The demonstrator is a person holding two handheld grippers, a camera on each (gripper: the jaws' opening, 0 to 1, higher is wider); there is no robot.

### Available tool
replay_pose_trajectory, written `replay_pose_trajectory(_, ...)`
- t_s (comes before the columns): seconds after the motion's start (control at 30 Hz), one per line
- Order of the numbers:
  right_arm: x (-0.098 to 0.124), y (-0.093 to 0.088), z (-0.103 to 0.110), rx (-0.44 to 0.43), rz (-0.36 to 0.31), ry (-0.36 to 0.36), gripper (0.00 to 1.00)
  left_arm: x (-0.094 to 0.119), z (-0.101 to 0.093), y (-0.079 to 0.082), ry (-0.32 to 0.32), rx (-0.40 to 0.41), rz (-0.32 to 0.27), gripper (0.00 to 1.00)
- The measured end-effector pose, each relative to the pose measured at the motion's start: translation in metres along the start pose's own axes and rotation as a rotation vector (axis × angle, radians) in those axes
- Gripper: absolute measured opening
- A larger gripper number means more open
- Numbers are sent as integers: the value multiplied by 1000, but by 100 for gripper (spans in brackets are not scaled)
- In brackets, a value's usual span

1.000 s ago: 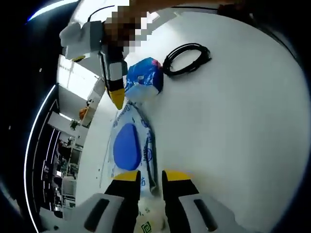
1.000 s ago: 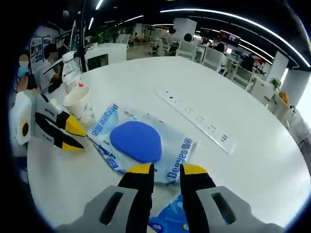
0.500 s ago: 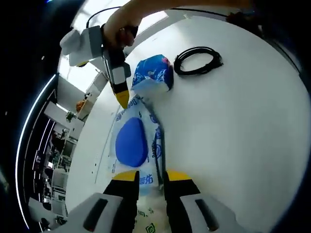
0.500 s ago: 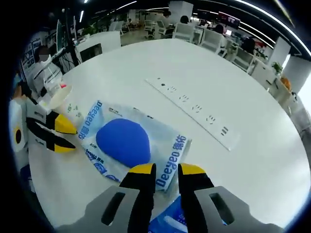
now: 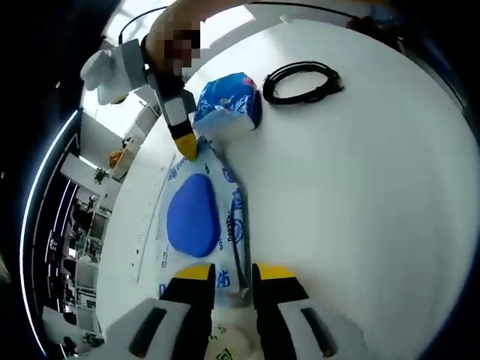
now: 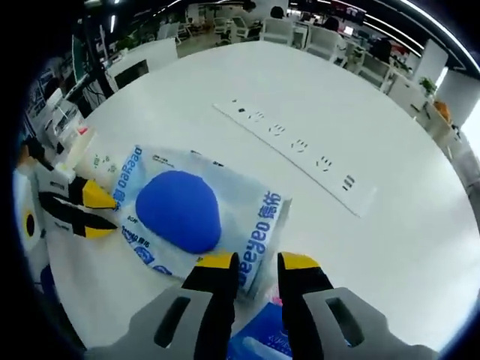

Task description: Arrange the tabletop items into an orderly group along one side of the table until the central work area is clear of visible clutter.

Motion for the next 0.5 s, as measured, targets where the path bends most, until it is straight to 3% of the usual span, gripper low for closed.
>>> replay_pose_trajectory(0.13, -3, -1, -1, -1, 4, 9, 19, -3, -2, -1, -15, 4, 0, 10)
replay_pose_trajectory(0.33, -1, -2, 2, 5, -3, 10, 16, -4, -1, -3, 12, 50, -1, 8)
replay_pose_trajectory(0.5, -1, -2, 7, 63, -15, 47, 0, -5, 0, -4, 42, -44, 27, 3)
Point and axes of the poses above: the point that each gripper's makers call its tool centre point, and the gripper's own axes: x roughly backward along the fingers, z roughly to its left, y roughly out of its top, the point moved 5 cm from there along x, roughly backward along the fingers, and after that the axes turned 11 degrees about -z, right-handed, at the moved point
